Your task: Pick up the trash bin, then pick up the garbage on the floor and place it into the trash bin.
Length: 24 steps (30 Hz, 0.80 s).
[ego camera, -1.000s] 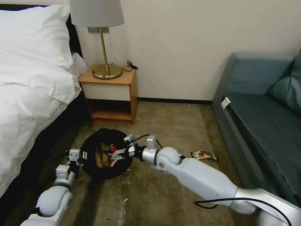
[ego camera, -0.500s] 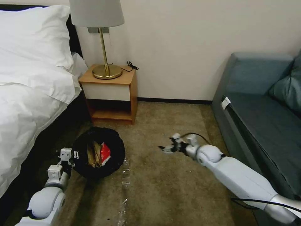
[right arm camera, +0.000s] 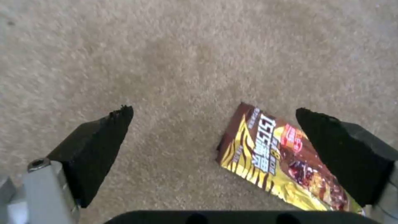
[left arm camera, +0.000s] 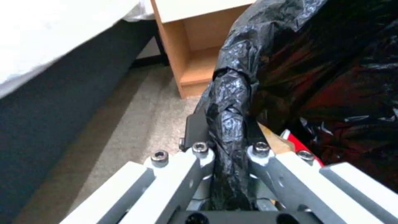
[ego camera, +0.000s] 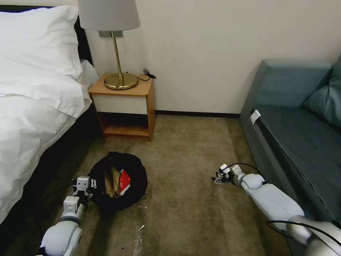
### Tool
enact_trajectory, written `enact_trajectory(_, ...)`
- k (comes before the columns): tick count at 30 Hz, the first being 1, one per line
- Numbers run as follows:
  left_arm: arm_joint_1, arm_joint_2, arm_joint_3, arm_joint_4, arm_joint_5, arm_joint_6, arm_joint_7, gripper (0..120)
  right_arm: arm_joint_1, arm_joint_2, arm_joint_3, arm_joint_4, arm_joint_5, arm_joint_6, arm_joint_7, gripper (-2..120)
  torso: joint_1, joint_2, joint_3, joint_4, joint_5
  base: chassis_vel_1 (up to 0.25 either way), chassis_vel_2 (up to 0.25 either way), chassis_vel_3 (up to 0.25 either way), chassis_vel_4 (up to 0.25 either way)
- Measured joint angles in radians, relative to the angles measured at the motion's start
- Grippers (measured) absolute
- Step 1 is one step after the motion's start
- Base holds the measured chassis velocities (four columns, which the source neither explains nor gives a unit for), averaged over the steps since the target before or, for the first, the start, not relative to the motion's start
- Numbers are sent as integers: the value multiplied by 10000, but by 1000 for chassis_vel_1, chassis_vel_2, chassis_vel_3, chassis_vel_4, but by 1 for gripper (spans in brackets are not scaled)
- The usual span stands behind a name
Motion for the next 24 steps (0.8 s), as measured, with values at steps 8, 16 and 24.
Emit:
enact_trajectory(8, 170, 171, -206, -382, -205, -47, 35, 3, 169, 558, 1164, -1036, -1174, 45, 618, 100, 0, 0, 0, -4, -2, 0, 0, 0, 0)
enact_trajectory(16, 256, 302, -285, -628, -347, -58, 58, 3, 280, 1004, 2460, -1848, -1880, 144, 956, 100, 0, 0, 0, -5, -5, 0, 0, 0, 0)
enact_trajectory(24, 284, 364, -303, -749, -438, -95, 99, 3, 354, 1444, 3145, -2330, -2129, 68, 1110, 100, 0, 0, 0, -5, -4, 0, 0, 0, 0)
